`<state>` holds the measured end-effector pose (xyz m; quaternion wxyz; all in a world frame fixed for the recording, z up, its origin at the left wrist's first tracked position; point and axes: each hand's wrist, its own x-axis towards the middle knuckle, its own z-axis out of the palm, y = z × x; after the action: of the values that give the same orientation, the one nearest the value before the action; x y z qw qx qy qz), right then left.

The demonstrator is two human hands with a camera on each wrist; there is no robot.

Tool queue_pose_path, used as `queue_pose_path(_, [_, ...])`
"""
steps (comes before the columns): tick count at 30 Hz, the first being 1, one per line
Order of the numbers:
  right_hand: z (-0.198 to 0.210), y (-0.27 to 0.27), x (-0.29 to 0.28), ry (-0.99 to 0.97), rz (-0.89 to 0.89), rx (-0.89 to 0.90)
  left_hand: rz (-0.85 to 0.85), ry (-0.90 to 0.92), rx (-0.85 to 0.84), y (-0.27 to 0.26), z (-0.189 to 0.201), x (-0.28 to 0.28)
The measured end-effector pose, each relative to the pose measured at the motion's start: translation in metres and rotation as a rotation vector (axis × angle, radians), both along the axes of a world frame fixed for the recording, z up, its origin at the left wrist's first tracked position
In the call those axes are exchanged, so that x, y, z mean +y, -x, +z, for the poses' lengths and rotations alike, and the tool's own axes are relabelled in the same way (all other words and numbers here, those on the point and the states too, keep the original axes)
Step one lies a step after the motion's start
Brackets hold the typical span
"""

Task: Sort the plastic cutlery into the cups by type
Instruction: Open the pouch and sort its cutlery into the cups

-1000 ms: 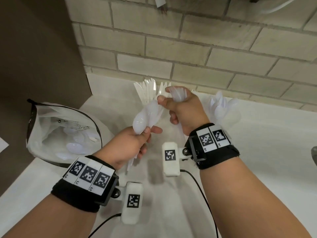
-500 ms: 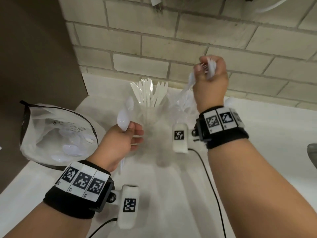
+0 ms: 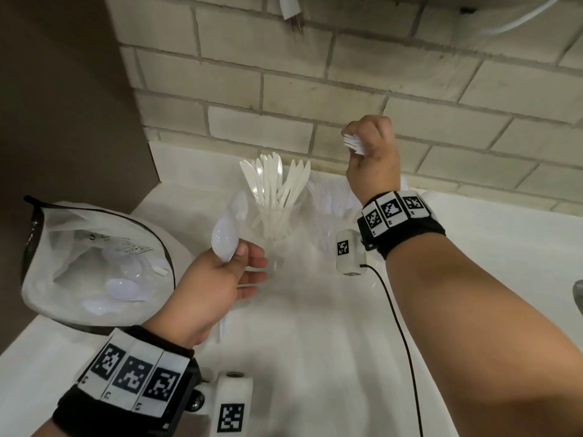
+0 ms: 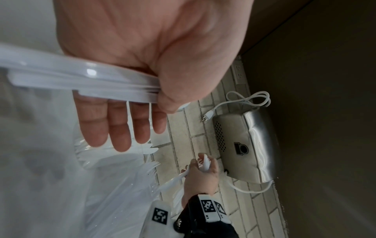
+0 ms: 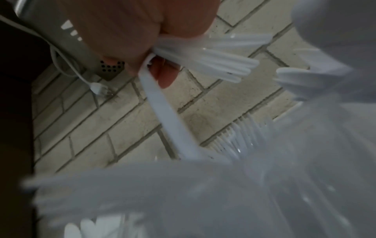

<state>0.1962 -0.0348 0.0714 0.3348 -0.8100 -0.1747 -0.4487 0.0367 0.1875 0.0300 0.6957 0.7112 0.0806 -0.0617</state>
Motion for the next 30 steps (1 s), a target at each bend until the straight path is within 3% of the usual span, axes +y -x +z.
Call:
queue_pose_path(6, [-0.002,0.003,0.008,0.107,-0.011,-0.012,-0.012,0.001,0.002,0.001,-0.001,0.0])
queue_pose_path(13, [-0.003,-0.003,0.011,-0.378,0.136,0.365,-0.029,0.012,0.006,0.003,0.0,-0.001])
queue_pose_path(17, [-0.015,-0.002,0.005,-0.535,0.155,0.522,-0.026,0.022,0.004,0.004,-0.001,0.0])
queue_pose_path(21, [-0.018,-0.001,-0.002,-0.621,0.17,0.564,-0.033,0.037,0.013,0.004,-0.001,0.0])
queue_pose_path(25, [-0.013,0.001,-0.006,-0.572,0.144,0.523,-0.039,0.05,0.015,0.004,-0.001,-0.003])
queue_pose_path(30, [-0.023,0.008,-0.01,-0.276,-0.031,0.695,-0.045,0.065,0.005,0.003,0.001,-0.008])
